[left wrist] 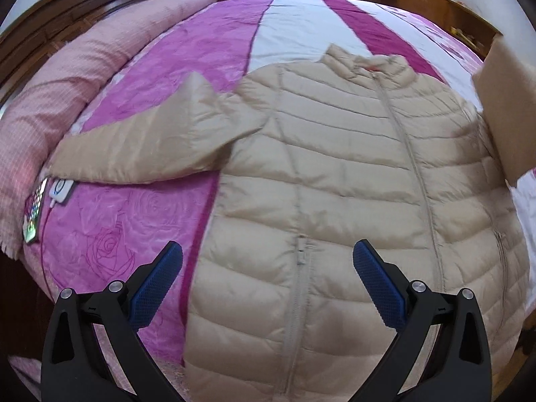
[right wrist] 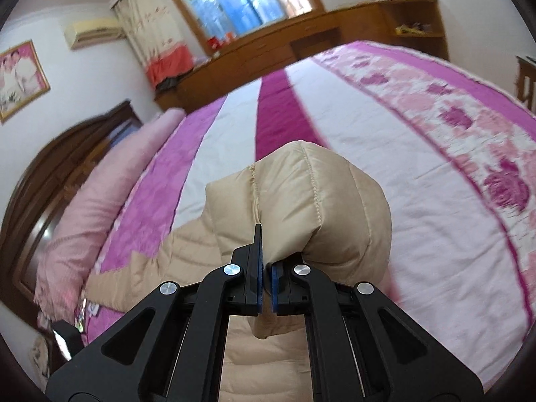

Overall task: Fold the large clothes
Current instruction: 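Carry the sleeve across the jacket body with the right tool and release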

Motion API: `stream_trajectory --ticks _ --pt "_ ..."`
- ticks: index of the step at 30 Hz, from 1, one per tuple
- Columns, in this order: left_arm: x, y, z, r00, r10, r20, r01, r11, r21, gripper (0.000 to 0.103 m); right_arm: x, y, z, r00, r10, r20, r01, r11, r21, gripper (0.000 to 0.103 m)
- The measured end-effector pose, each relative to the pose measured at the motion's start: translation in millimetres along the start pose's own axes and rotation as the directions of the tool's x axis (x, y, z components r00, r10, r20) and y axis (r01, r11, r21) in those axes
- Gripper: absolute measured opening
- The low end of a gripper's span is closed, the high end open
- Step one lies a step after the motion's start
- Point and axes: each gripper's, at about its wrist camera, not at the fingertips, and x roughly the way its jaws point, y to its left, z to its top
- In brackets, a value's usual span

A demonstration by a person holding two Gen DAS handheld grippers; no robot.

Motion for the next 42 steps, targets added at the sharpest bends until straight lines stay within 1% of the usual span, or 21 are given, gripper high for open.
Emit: stream_trajectory --ticks 2,5,8,9,14,20,26,29,30,31,32,33,34,35,37,39,41,42 --pt "3 7 4 1.0 -0.006 -0.006 0.006 1.0 -0.01 0.098 23 10 -9 0.999 -0.005 -0.033 0.005 1.0 -0.01 0.004" --pt "7 16 8 1.0 0.004 0.005 -0.004 1.0 -0.017 0.098 50 24 -23 0.997 -0.009 -0.073 0.008 1.0 -0.016 0.004" --pt "10 24 10 1.0 -0.008 0.005 0.008 1.0 -0.021 0.098 79 39 -40 0.993 -0.012 -0.115 0.009 1.0 -0.027 0.004" --pt "12 26 11 1.0 -0.013 0.003 0.013 1.0 -0.022 0.098 92 46 -48 0.99 -0.014 -0.138 0.009 0.999 -0.038 0.004" --pt "18 37 14 1.0 -0.029 0.007 0.03 0.999 -0.018 0.098 131 72 -73 0.979 -0.033 -0.202 0.018 0.997 -0.078 0.005" --pt "24 47 13 0.999 -0.05 0.012 0.051 0.999 -0.02 0.098 159 94 -90 0.967 -0.052 -0.249 0.021 0.992 -0.125 0.005" --pt "34 57 4 0.998 -0.069 -0.002 0.069 0.997 -0.044 0.098 188 103 -110 0.944 -0.074 -0.321 0.031 0.99 -0.137 0.006" --pt "36 58 -1 0.998 -0.058 -0.009 0.058 0.997 -0.044 0.098 188 103 -115 0.945 -0.063 -0.32 0.022 0.991 -0.131 0.009" --pt "35 59 -2 0.998 -0.057 -0.009 0.056 0.997 -0.046 0.098 188 104 -114 0.945 -0.049 -0.322 0.009 0.992 -0.123 0.012" --pt "34 60 -3 0.998 -0.055 -0.007 0.055 0.997 -0.048 0.098 186 103 -114 0.945 -0.024 -0.328 -0.012 0.994 -0.107 0.022" --pt "32 60 -4 0.999 -0.051 -0.005 0.051 0.997 -0.049 0.098 182 103 -113 0.944 0.001 -0.329 -0.033 0.995 -0.092 0.035" --pt "31 61 -4 0.999 -0.049 -0.002 0.049 0.998 -0.049 0.098 178 104 -113 0.944 0.014 -0.33 -0.045 0.995 -0.087 0.042" --pt "28 61 -4 0.999 -0.046 0.005 0.046 0.998 -0.049 0.098 173 107 -113 0.944 0.025 -0.329 -0.056 0.995 -0.085 0.054" --pt "27 61 -4 0.999 -0.044 0.008 0.044 0.998 -0.048 0.098 168 109 -113 0.945 0.031 -0.326 -0.064 0.994 -0.089 0.061" --pt "22 60 -3 0.999 -0.042 0.018 0.043 0.998 -0.045 0.098 150 110 -113 0.944 0.043 -0.328 -0.08 0.992 -0.099 0.064" --pt "15 55 0 0.999 -0.043 0.03 0.044 0.998 -0.035 0.098 132 107 -115 0.942 0.059 -0.33 -0.092 0.992 -0.087 0.068" --pt "8 48 3 0.998 -0.046 0.044 0.047 0.999 -0.015 0.098 111 95 -117 0.94 0.071 -0.333 -0.098 0.993 -0.066 0.072" --pt "4 43 4 0.997 -0.05 0.054 0.05 0.999 0.002 0.098 105 92 -118 0.94 0.076 -0.333 -0.1 0.993 -0.058 0.073"
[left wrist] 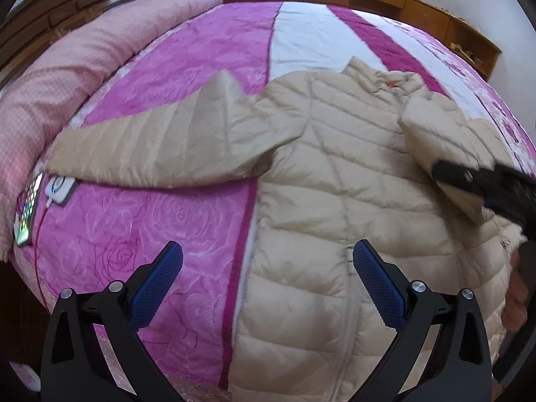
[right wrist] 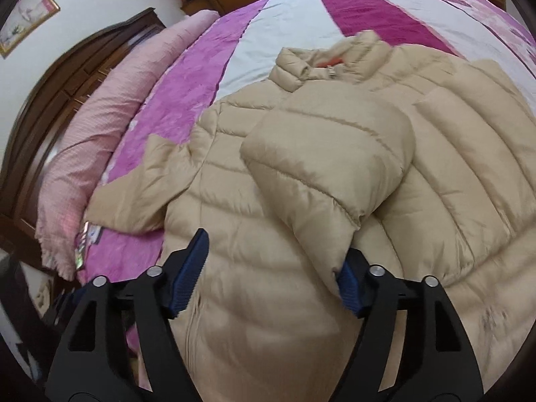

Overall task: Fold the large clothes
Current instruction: 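Carry the sleeve across the jacket body with the right tool and release, then reach the left tool to the other sleeve and grasp its cuff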

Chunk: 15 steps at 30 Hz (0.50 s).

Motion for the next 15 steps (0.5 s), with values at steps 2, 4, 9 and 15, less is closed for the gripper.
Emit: stream_trajectory --ticks 2,4,9,15 --pt "-5 -10 3 1.0 -0.006 0.011 0.005 1.0 0.027 0.098 -20 -13 -11 1.0 0.015 0.003 -0.015 1.0 0.02 0.074" --pt "-10 -21 6 1.0 -0.02 0.02 0.019 0.999 0.045 0.098 -36 -24 -17 1.0 0.011 0.015 -0.012 0.999 0.036 0.075" --pt "-20 -56 13 0.996 -0.084 0.028 0.082 0.993 0.084 0.098 -71 -46 -27 0.998 -0.02 0.055 0.018 0.999 0.042 0.087" --pt "-33 -100 17 0.989 -0.144 0.043 0.136 0.979 0.149 0.098 -105 -68 -38 0.989 -0.095 0.114 0.094 0.995 0.019 0.091"
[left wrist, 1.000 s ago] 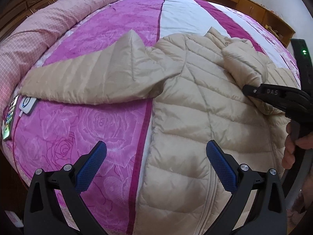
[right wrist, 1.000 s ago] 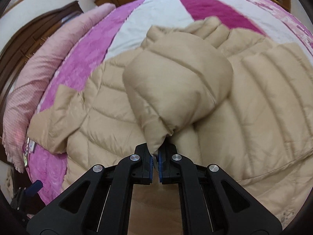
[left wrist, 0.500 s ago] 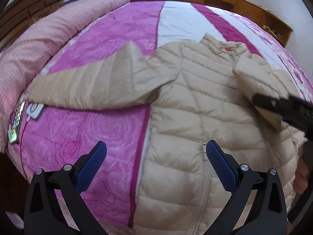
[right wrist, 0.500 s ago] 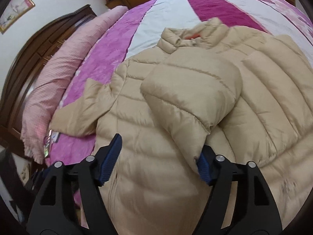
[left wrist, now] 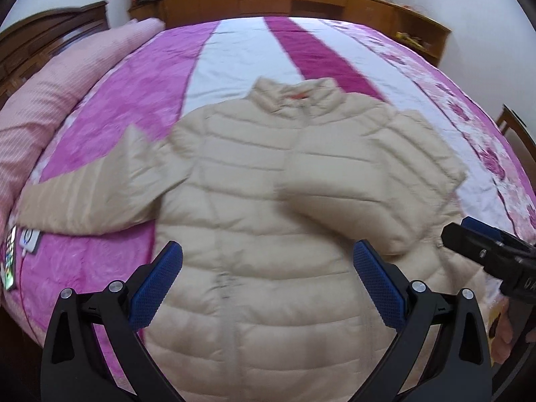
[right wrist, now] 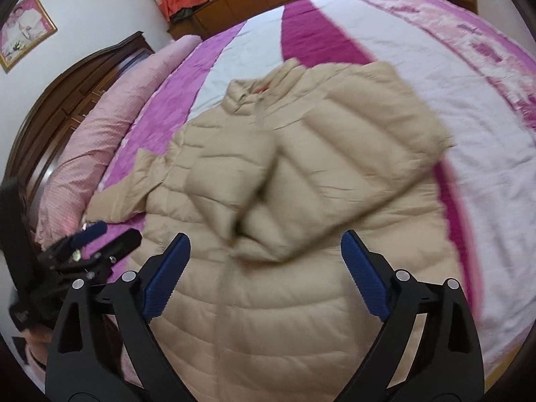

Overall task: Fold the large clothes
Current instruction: 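Reach the left tool to the other sleeve and grasp its cuff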

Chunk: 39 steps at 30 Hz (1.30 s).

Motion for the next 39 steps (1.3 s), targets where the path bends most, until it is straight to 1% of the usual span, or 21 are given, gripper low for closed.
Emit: stream_trajectory --ticks 4,6,10,15,18,20,21,22,23,24,26,27,29,30,31,34,36,39 --pt "3 -32 12 1.0 -0.018 0.017 0.017 0.998 0.056 0.098 -16 -23 -3 0.996 -0.079 0.028 0.078 0.997 0.028 0.091" --pt "8 -46 19 1.0 -0.021 0.02 0.02 0.996 0.082 0.098 -22 -37 -6 0.994 -0.102 0.039 0.1 0.993 0.062 0.091" --pt "28 -79 33 1.0 -0.02 0.013 0.018 0.99 0.141 0.098 -26 -60 -12 0.992 -0.122 0.035 0.117 0.985 0.125 0.091" --pt "61 -113 45 1.0 0.009 0.007 -0.011 0.977 0.211 0.098 -29 -86 -21 0.992 -0.122 0.027 0.114 0.974 0.197 0.091" --pt "82 -126 49 0.999 0.052 -0.002 -0.05 0.969 0.243 0.098 -30 -94 -24 0.992 -0.125 0.033 0.114 0.969 0.217 0.091" --pt "97 -131 49 0.994 0.108 -0.004 -0.103 0.958 0.268 0.098 -31 -99 -25 0.992 -0.124 0.037 0.112 0.967 0.228 0.091" --pt "104 -131 49 0.991 0.132 0.0 -0.127 0.953 0.275 0.094 -31 -101 -25 0.992 -0.123 0.039 0.111 0.966 0.233 0.091" --pt "108 -132 50 0.989 0.146 0.004 -0.141 0.949 0.282 0.094 -31 -103 -26 0.992 -0.122 0.039 0.109 0.965 0.238 0.091" --pt "110 -131 50 0.989 0.149 0.011 -0.146 0.947 0.285 0.087 -31 -105 -26 0.992 -0.121 0.039 0.108 0.964 0.245 0.091" --pt "110 -131 50 0.989 0.146 0.025 -0.147 0.945 0.293 0.067 -31 -107 -27 0.992 -0.119 0.039 0.106 0.963 0.249 0.091" --pt "108 -131 52 0.99 0.136 0.036 -0.14 0.941 0.307 0.043 -30 -110 -27 0.992 -0.12 0.035 0.107 0.961 0.256 0.091" --pt "105 -128 56 0.994 0.105 0.031 -0.109 0.948 0.299 0.028 -29 -110 -27 0.992 -0.121 0.033 0.109 0.96 0.258 0.091" --pt "98 -123 66 0.998 0.057 0.034 -0.064 0.96 0.273 0.015 -28 -110 -25 0.992 -0.123 0.032 0.111 0.959 0.259 0.091" --pt "93 -119 71 0.999 0.028 0.041 -0.038 0.965 0.258 0.013 -27 -108 -24 0.992 -0.124 0.034 0.111 0.96 0.258 0.091" --pt "82 -114 80 0.998 -0.011 0.066 -0.006 0.97 0.242 0.012 -27 -108 -22 0.992 -0.123 0.036 0.11 0.961 0.255 0.091" --pt "49 -99 103 0.983 -0.059 0.173 0.017 0.973 0.231 0.012 -25 -102 -17 0.991 -0.122 0.046 0.107 0.964 0.244 0.091" --pt "21 -84 119 0.963 -0.088 0.254 0.032 0.977 0.213 0.012 -23 -97 -14 0.991 -0.123 0.056 0.107 0.966 0.234 0.091" --pt "-6 -57 131 0.937 -0.093 0.337 0.033 0.983 0.178 0.012 -15 -92 -7 0.991 -0.122 0.055 0.106 0.967 0.23 0.091"
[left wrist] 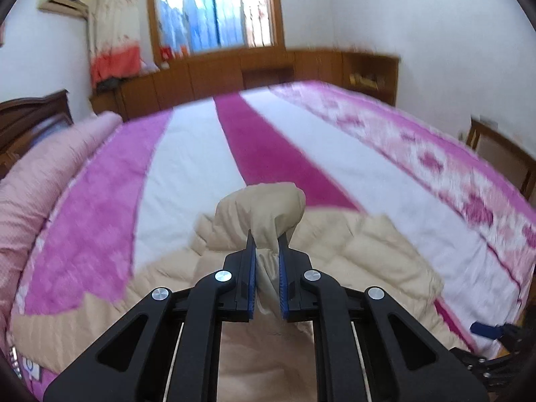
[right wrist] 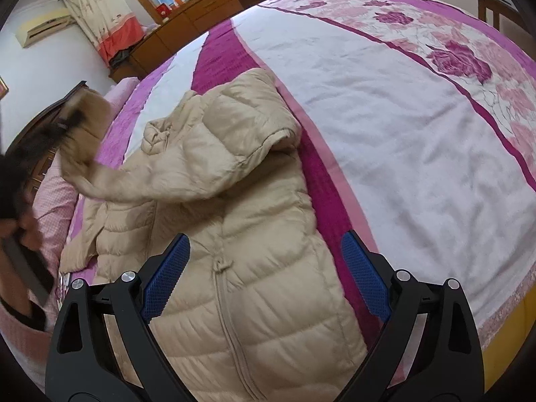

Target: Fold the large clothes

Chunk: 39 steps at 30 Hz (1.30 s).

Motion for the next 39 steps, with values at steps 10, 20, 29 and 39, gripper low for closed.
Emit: stream_trajectory --ticks 10,20,29,39 --pt "28 90 -70 0.986 0.039 -0.164 -0.077 0.969 -0.233 0.013 26 29 27 1.0 -0.008 0.017 0.008 0.999 -0.05 0.091" --pt "47 130 -138 0.953 0.087 -0.29 -0.175 0.941 -0.29 0.03 79 57 70 0.982 -0.167 0.088 0.181 0.964 -0.196 0.072" --pt "71 141 -159 0.929 0.108 -0.354 -0.214 0.937 -0.276 0.052 135 28 71 0.96 -0.279 0.024 0.279 0.943 -0.181 0.074" --pt "58 137 -154 0.927 0.129 -0.352 -0.225 0.943 -0.246 0.082 117 25 70 0.968 -0.25 0.031 0.252 0.957 -0.145 0.078"
